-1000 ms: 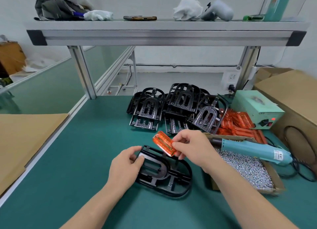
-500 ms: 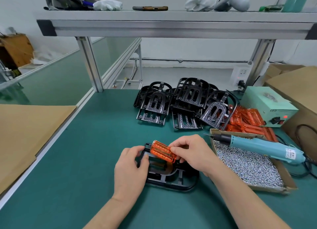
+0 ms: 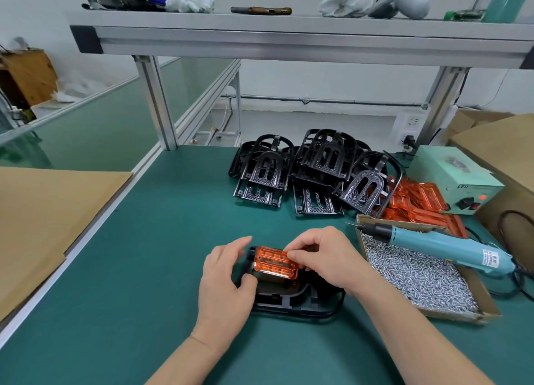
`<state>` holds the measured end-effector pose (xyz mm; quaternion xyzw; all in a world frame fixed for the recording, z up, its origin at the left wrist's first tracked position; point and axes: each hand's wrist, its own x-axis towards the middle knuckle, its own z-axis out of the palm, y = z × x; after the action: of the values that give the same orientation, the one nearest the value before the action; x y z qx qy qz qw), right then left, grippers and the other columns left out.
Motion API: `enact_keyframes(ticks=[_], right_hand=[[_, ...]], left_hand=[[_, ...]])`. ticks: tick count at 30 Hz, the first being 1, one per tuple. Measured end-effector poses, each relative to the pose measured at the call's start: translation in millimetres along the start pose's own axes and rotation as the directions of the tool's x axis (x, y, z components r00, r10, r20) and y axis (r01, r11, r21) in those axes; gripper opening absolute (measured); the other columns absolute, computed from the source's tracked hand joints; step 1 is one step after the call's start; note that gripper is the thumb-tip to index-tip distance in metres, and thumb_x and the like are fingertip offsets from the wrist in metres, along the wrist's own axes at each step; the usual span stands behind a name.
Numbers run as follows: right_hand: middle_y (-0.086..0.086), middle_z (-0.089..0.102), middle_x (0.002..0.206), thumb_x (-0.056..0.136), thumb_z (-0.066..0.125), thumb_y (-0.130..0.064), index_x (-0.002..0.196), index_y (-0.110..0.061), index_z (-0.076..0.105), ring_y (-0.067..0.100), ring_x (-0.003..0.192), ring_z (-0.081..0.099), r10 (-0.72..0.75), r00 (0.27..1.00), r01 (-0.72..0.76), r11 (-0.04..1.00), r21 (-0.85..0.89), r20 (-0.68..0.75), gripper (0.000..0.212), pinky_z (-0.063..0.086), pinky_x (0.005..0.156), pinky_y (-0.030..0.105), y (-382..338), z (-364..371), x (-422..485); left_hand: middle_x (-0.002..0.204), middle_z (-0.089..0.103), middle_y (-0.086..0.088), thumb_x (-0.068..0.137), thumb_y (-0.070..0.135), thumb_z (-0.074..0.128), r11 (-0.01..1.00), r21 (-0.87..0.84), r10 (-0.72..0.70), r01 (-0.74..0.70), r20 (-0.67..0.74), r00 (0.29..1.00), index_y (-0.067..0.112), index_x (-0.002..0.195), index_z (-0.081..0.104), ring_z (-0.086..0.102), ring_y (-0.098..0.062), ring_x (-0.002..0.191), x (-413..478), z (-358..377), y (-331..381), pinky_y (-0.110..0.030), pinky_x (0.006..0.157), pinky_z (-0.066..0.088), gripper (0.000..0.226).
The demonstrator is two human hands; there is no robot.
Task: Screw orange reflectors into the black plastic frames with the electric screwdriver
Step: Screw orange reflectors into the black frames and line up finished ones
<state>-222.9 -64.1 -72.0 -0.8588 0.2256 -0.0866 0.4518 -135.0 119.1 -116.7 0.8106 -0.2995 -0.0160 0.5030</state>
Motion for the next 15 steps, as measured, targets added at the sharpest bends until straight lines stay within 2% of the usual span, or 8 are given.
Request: enact_keyframes(ticks=[3, 8, 11, 15], right_hand=[[-0.007, 0.072, 0.067, 0.086, 0.076, -0.015, 0.083, -0.024, 0.081, 0.001, 0.059, 0.06, 0.005, 1.0, -0.005, 1.0, -0.024, 0.006, 0.011, 0.051, 0.063, 0.02, -1.4, 0.3, 1.3], [-0.007, 0.066, 0.056, 0.085, 0.077, -0.013, 0.081, -0.023, 0.081, 0.001, 0.052, 0.057, 0.019, 1.0, -0.019, 1.0, -0.017, 0.017, 0.011, 0.04, 0.054, 0.011, -2.4, 0.8, 0.9], [-0.006, 0.067, 0.055, 0.084, 0.077, -0.012, 0.081, -0.021, 0.08, 0.0, 0.05, 0.058, 0.036, 0.999, -0.036, 0.999, -0.01, 0.016, 0.01, 0.04, 0.052, 0.011, -2.3, 0.4, -0.2], [-0.001, 0.071, 0.063, 0.082, 0.078, -0.013, 0.077, -0.022, 0.078, 0.003, 0.056, 0.063, 0.035, 0.999, -0.034, 0.998, -0.046, 0.019, 0.011, 0.046, 0.06, 0.015, -3.6, -2.1, -1.7]], left_hand=[[0.113, 0.059, 0.012, 0.074, -0.001, 0.055, 0.994, -0.07, 0.086, -0.081, 0.066, 0.994, 0.03, 0.127, 0.064, 0.05, -0.011, 0.114, -1.3, -3.7, 5.8, -0.011, 0.096, 0.034, 0.062], [0.105, 0.061, 0.029, 0.075, 0.023, 0.061, 0.99, -0.13, 0.057, -0.047, 0.074, 0.996, 0.043, 0.116, 0.064, 0.053, -0.009, 0.117, -0.3, -2.7, 8.1, -0.029, 0.106, 0.039, 0.046], [0.105, 0.062, 0.025, 0.076, 0.024, 0.063, 0.989, -0.139, 0.056, -0.046, 0.072, 0.996, 0.042, 0.116, 0.065, 0.053, -0.01, 0.117, 0.2, -1.7, 6.7, -0.037, 0.107, 0.04, 0.044], [0.11, 0.063, 0.021, 0.077, 0.023, 0.063, 0.988, -0.145, 0.058, -0.046, 0.078, 0.995, 0.035, 0.118, 0.068, 0.051, -0.009, 0.119, -0.2, -0.7, 5.8, -0.04, 0.108, 0.04, 0.043]])
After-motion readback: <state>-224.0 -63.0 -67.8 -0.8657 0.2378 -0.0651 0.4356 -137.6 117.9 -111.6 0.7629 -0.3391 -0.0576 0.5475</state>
